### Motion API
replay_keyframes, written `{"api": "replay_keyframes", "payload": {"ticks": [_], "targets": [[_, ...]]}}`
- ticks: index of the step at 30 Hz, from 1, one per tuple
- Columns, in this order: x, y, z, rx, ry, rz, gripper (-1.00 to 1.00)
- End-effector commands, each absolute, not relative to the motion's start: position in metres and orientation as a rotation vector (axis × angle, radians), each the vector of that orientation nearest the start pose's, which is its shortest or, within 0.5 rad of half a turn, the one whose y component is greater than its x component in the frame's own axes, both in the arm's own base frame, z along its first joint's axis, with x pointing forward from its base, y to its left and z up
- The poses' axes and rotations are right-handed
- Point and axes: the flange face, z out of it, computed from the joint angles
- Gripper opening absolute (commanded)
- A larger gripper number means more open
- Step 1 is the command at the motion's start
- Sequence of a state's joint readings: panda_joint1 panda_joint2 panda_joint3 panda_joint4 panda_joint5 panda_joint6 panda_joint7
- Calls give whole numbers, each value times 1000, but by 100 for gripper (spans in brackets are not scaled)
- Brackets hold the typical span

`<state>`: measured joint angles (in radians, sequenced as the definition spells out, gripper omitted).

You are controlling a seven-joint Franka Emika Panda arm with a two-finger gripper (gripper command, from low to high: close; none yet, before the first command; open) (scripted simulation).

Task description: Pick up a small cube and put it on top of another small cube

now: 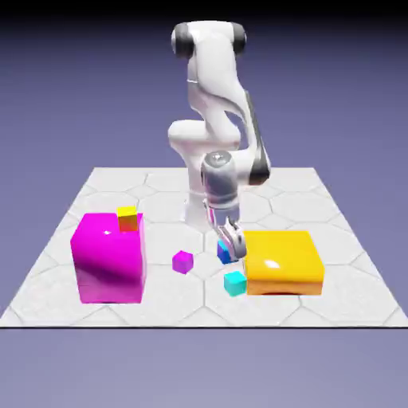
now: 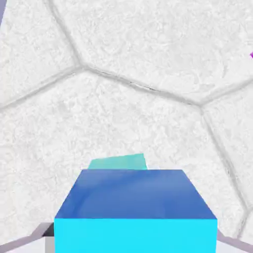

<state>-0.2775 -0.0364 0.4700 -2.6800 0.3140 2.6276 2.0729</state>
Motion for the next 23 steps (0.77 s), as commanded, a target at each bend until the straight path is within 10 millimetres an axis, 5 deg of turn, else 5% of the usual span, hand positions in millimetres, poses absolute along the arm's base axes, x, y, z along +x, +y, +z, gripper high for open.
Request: {"api": "replay_keyframes", "payload": {"ticks": [1,23], "targets": [[406,71,245,-1420,2748,203,-100],[405,78,175,-1420,2748,203,-100]]}}
